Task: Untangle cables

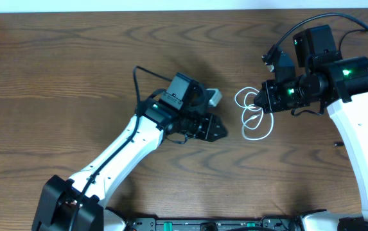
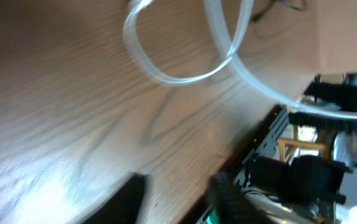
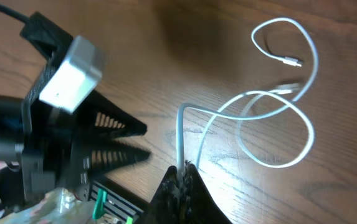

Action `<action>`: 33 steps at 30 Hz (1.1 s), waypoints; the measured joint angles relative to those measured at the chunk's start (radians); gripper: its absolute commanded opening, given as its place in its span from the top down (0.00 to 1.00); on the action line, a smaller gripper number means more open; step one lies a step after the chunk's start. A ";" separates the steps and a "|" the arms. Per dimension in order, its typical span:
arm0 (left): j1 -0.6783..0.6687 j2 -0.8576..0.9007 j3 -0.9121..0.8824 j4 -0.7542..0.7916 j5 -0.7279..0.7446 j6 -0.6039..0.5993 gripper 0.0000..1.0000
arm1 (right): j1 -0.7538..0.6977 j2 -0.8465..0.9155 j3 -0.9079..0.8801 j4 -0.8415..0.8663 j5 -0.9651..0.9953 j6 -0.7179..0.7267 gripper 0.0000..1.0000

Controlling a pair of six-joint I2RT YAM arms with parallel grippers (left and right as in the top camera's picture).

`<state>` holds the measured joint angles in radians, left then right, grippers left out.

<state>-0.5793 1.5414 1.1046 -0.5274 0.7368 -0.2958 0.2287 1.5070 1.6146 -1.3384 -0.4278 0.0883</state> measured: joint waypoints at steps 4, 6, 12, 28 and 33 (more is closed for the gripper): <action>-0.021 0.000 -0.002 0.092 0.014 0.027 0.27 | 0.000 0.000 -0.001 0.000 -0.007 0.056 0.99; -0.021 0.000 -0.002 0.126 0.018 0.034 0.27 | 0.000 0.000 -0.001 0.001 -0.008 0.110 0.99; -0.021 0.000 -0.002 0.144 0.018 0.035 0.24 | 0.000 0.000 -0.001 0.021 -0.039 0.210 0.99; -0.021 0.000 -0.002 0.252 0.079 -0.179 0.24 | 0.000 0.000 -0.002 0.118 -0.091 0.378 0.99; -0.021 0.000 -0.002 0.286 0.089 -0.144 0.28 | 0.000 0.000 -0.002 0.150 -0.093 0.423 0.99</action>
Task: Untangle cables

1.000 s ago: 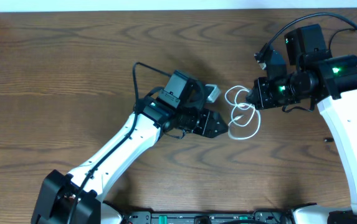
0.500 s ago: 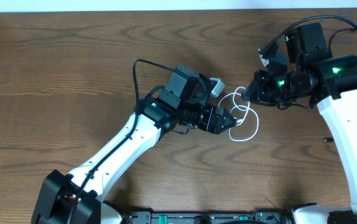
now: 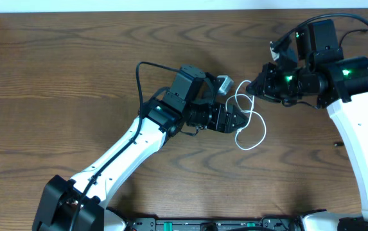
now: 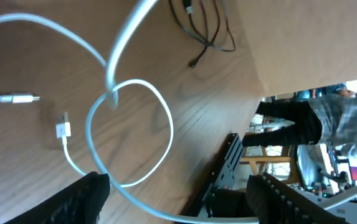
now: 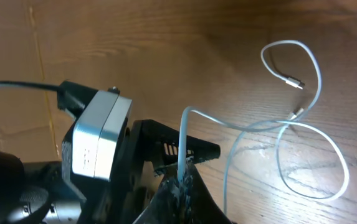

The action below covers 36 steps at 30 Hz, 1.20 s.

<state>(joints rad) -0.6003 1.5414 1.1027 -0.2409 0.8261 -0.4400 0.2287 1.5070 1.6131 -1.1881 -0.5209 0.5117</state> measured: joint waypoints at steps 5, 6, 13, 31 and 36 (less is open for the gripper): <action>0.000 0.000 0.000 0.037 0.056 -0.005 0.30 | 0.000 0.000 0.000 0.029 -0.002 0.040 0.99; -0.001 0.000 0.000 0.037 0.072 -0.011 0.30 | 0.000 0.000 0.000 0.044 -0.003 0.051 0.99; -0.039 0.000 0.000 0.031 0.115 -0.035 0.30 | 0.000 0.000 -0.002 0.184 -0.003 0.144 0.99; -0.032 0.000 0.000 0.039 0.111 -0.035 0.34 | 0.000 0.000 -0.002 0.260 -0.026 0.247 0.99; 0.065 0.001 -0.004 0.162 0.120 -0.085 0.16 | 0.000 0.000 -0.003 0.249 -0.029 0.248 0.99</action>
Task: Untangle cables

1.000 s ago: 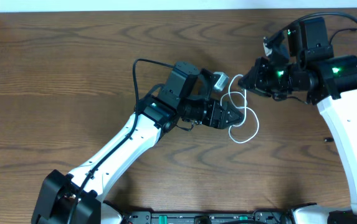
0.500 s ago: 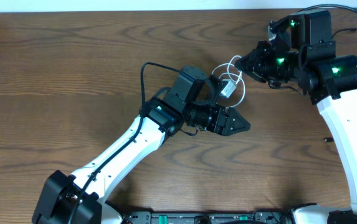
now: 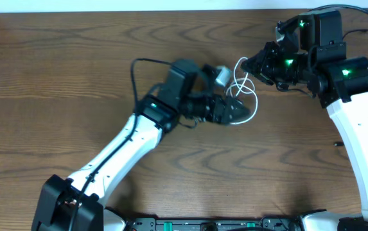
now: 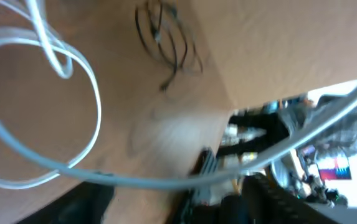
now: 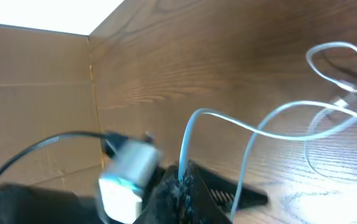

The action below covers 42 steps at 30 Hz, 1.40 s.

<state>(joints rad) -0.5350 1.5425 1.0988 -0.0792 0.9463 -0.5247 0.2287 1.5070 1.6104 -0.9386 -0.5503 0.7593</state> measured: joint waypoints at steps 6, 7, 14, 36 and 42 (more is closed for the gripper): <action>0.062 0.000 0.000 0.058 0.015 -0.016 0.12 | 0.000 0.000 0.000 0.000 -0.003 0.002 0.99; 0.064 0.000 0.000 0.061 0.016 -0.019 0.12 | 0.000 0.000 0.000 0.000 -0.003 0.002 0.99; 0.109 0.000 0.000 0.061 0.018 -0.140 0.18 | 0.000 0.000 0.000 0.000 -0.003 0.003 0.99; 0.106 0.000 0.000 0.061 0.009 -0.994 0.29 | 0.001 0.000 -0.002 0.090 -0.013 0.018 0.99; 0.106 0.000 0.000 0.061 0.006 -1.087 0.39 | 0.002 0.000 -0.002 0.102 -0.042 0.026 0.99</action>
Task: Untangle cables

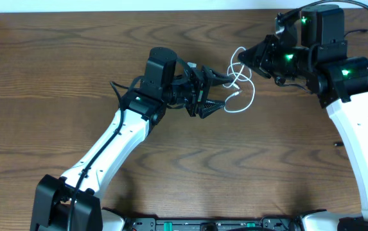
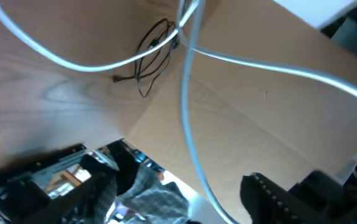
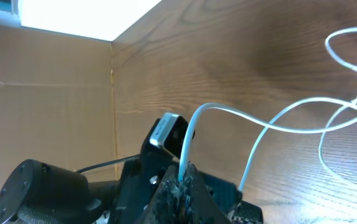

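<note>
A white cable (image 1: 240, 86) hangs in loops between the two arms, its plug ends dangling just above the wood. My right gripper (image 1: 252, 56) is shut on one strand; in the right wrist view the white cable (image 3: 197, 121) rises from the closed right gripper (image 3: 182, 177) and arcs right. My left gripper (image 1: 221, 91) stands open just left of the loops. In the left wrist view a strand of the white cable (image 2: 184, 112) runs down between the spread fingers (image 2: 97, 193) without being pinched. A thin black cable (image 2: 156, 50) lies bunched on the table farther off.
The wooden table (image 1: 74, 58) spreads to the left and front. A cardboard wall (image 3: 41, 81) stands along the table's far left edge. The left arm's white link (image 1: 116, 138) crosses the middle of the table.
My left gripper has pulled back to the left and rolled, its jaws now wide around a white strand. My right gripper sits slightly higher and farther back, still holding the cable.
At first the white cable lay looped on the table by my right gripper, which held a strand, with my left gripper apart to the left. Then my left gripper was at the loops. The cable was then farther back, and now hangs between both grippers.
</note>
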Action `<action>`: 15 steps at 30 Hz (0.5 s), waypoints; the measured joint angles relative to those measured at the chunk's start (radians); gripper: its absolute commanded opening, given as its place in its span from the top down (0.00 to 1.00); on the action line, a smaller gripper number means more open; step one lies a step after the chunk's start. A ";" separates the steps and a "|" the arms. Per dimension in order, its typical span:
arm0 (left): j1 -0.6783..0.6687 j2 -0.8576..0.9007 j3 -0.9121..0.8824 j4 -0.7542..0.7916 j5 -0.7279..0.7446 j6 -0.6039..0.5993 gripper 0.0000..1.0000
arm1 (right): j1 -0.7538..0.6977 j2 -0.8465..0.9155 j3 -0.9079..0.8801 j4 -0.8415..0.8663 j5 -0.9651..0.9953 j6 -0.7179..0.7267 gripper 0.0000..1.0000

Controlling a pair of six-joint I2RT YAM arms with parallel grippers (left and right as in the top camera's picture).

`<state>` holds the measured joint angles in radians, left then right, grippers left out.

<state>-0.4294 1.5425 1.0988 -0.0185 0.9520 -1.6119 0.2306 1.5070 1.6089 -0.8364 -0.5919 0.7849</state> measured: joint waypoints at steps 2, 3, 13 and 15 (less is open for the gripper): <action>0.000 0.000 0.000 0.001 -0.009 -0.035 0.41 | 0.000 0.000 0.000 0.000 -0.015 0.005 0.99; 0.000 0.000 0.000 0.000 -0.013 -0.051 0.42 | 0.000 0.000 0.000 0.001 -0.020 0.009 0.99; 0.000 0.000 0.000 0.001 -0.019 -0.183 0.85 | 0.035 0.000 0.000 0.013 -0.064 0.053 0.99; 0.000 0.000 0.000 0.001 -0.022 -0.165 0.93 | 0.035 0.000 0.000 0.018 -0.066 0.056 0.99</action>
<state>-0.4294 1.5425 1.0988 -0.0174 0.9298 -1.7771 0.2661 1.5066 1.6089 -0.8181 -0.6579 0.8410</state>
